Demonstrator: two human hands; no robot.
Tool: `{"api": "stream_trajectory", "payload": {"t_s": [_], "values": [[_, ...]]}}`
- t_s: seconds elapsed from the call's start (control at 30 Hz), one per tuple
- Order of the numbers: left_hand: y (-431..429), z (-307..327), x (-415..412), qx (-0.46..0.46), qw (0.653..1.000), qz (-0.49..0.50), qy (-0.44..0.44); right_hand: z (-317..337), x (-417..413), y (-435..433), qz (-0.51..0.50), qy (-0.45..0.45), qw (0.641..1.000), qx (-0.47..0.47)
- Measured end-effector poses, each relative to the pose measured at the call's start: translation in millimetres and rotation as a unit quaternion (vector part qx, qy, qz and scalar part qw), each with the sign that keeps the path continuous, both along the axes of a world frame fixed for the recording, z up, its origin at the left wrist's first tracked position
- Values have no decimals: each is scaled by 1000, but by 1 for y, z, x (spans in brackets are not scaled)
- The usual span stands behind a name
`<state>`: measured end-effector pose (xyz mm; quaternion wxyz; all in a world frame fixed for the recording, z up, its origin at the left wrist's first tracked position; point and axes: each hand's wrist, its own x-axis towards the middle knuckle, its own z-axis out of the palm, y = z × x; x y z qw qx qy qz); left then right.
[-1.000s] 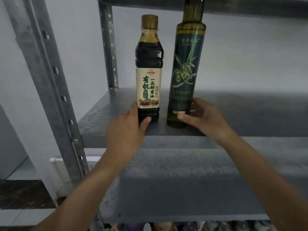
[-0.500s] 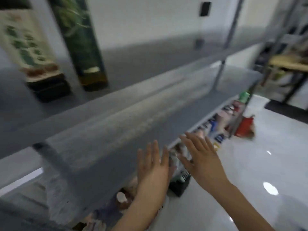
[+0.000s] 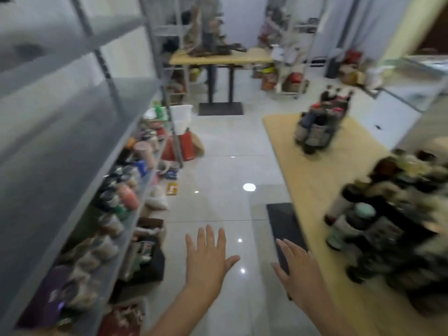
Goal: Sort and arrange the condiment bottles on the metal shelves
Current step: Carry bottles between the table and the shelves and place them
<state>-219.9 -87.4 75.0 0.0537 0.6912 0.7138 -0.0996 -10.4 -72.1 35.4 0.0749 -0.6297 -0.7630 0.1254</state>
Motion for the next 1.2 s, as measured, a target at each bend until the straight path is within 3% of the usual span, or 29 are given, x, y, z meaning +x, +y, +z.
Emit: {"api": "stream_trajectory", "payload": {"t_s": [0.2,0.37,0.63,0.8,0.97,1.2], "values": [[28,-14,134,-30,987,-158,-22,-2,140,-30,-193,25,981,5],[40,-21,200,-31,966,-214,-139,-4,192,-59,-281,151,948,-7],[101,-27,233,-93,934,-104,-330,-22,200,-37,-335,262,904,-32],[142,-37,249,-146,857,-65,-489,-32,196,6,-378,332,864,-29],[173,-58,267,-154,830,-37,-535,-40,201,35,-395,430,812,-14],[197,-87,280,-167,806,-35,-567,-53,204,52,-429,430,794,-33]]}}
